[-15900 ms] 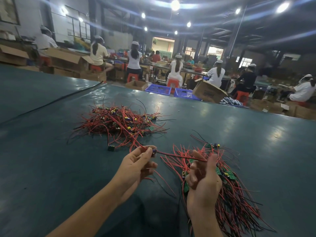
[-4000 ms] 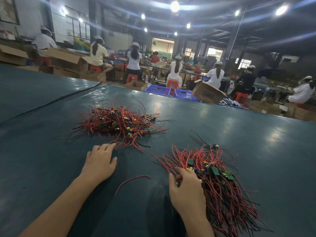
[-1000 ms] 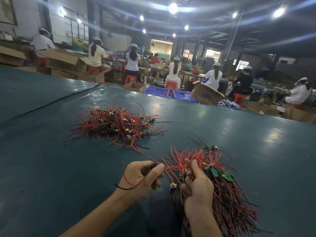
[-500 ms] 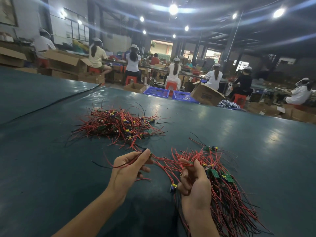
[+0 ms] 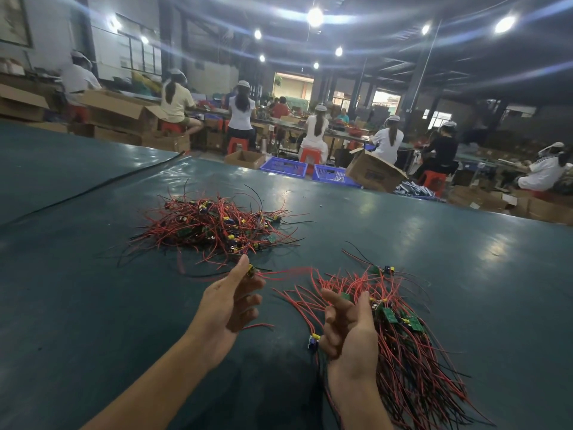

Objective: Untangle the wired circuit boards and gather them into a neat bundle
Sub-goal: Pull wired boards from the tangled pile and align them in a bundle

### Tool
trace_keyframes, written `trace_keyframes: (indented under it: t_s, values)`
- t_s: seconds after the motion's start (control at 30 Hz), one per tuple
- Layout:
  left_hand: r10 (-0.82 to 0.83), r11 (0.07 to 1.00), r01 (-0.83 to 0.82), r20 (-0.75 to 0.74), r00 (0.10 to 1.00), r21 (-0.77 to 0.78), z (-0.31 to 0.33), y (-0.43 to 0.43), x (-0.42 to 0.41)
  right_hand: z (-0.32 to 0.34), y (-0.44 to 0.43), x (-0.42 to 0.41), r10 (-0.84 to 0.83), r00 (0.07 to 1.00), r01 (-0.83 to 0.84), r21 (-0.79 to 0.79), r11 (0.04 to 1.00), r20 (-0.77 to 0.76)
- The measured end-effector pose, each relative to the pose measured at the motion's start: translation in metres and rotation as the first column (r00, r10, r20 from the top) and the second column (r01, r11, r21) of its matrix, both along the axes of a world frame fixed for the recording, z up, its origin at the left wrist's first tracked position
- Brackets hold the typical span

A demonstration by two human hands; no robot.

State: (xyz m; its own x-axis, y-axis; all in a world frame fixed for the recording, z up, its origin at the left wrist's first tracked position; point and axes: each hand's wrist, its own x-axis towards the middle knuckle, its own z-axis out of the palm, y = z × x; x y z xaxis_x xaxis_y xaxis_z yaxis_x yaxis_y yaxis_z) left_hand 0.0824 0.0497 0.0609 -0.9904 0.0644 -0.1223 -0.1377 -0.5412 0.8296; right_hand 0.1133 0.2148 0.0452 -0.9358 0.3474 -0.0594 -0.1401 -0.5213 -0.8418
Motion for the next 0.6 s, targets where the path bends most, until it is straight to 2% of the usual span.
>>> trace_keyframes:
  t_s: [0.07,0.13,0.23,0.33,0.4,0.47,0.6]
  values:
    - [-0.112,0.993,0.111,-0.026,0.993,-0.047,-0.002,0.005,0.001,0.000,-0.005,-0.001,0.034,0.999,-0.036,0.080,0.996,0.026]
    - [-0.221,0.963,0.212,-0.035,0.975,-0.164,-0.005,0.009,0.003,0.000,-0.012,0.000,0.077,0.994,-0.091,0.181,0.979,0.080]
    - [-0.425,0.867,0.390,-0.053,0.903,-0.312,-0.009,0.011,0.006,0.002,-0.020,0.003,0.185,0.974,-0.214,0.264,0.941,0.130]
    - [-0.570,0.755,0.514,-0.021,0.821,-0.408,-0.012,0.007,0.009,0.005,-0.023,0.007,0.309,0.939,-0.340,0.283,0.897,0.148]
    - [-0.599,0.721,0.539,-0.002,0.800,-0.436,-0.013,0.006,0.010,0.006,-0.024,0.009,0.357,0.921,-0.387,0.258,0.886,0.154]
    - [-0.591,0.730,0.538,0.006,0.807,-0.422,-0.014,0.007,0.010,0.008,-0.025,0.011,0.363,0.919,-0.390,0.214,0.895,0.155]
    - [-0.550,0.769,0.505,-0.004,0.835,-0.391,-0.015,0.010,0.007,0.007,-0.027,0.008,0.245,0.960,-0.267,0.185,0.946,0.134]
